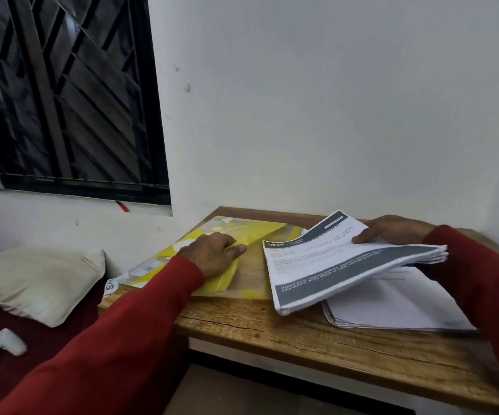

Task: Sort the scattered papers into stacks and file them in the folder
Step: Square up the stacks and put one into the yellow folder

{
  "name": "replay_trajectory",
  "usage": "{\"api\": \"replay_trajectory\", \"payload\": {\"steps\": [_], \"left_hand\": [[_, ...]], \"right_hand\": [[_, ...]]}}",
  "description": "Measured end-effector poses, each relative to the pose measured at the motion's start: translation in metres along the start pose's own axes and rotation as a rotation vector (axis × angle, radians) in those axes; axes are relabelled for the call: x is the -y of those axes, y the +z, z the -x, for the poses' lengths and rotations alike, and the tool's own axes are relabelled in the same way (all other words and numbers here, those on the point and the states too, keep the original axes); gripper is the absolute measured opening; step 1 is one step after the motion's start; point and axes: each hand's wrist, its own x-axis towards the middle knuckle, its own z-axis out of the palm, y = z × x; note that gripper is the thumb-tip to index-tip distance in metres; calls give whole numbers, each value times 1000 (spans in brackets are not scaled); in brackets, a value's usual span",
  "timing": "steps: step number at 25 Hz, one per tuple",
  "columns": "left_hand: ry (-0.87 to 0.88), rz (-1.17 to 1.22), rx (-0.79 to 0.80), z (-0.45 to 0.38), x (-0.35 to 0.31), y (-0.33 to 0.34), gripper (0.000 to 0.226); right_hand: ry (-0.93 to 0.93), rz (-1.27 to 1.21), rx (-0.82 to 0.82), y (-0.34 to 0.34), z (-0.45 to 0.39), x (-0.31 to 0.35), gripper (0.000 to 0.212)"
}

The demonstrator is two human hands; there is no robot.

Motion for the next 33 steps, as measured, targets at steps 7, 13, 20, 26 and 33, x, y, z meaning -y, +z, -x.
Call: {"api": "replay_trajectory", "payload": {"steps": [7,13,20,26,33], "left_hand": [[75,113,-9,5,-2,-1,51],[89,82,-21,9,-12,-1,53],[44,130,-6,5,6,6,82],[36,-243,217,2,62,-8,110],[12,-24,216,10,47,6,98]], "right_hand": [[-43,-138,-316,28,-5,3,16],[-104,-391,-245,79,-27,-3,33],[-12,-372,-143,105,-36,-15,21],[-26,-326,-176,84,-30,-18,14],[-15,-367,-146,113,-39,-1,20]]}}
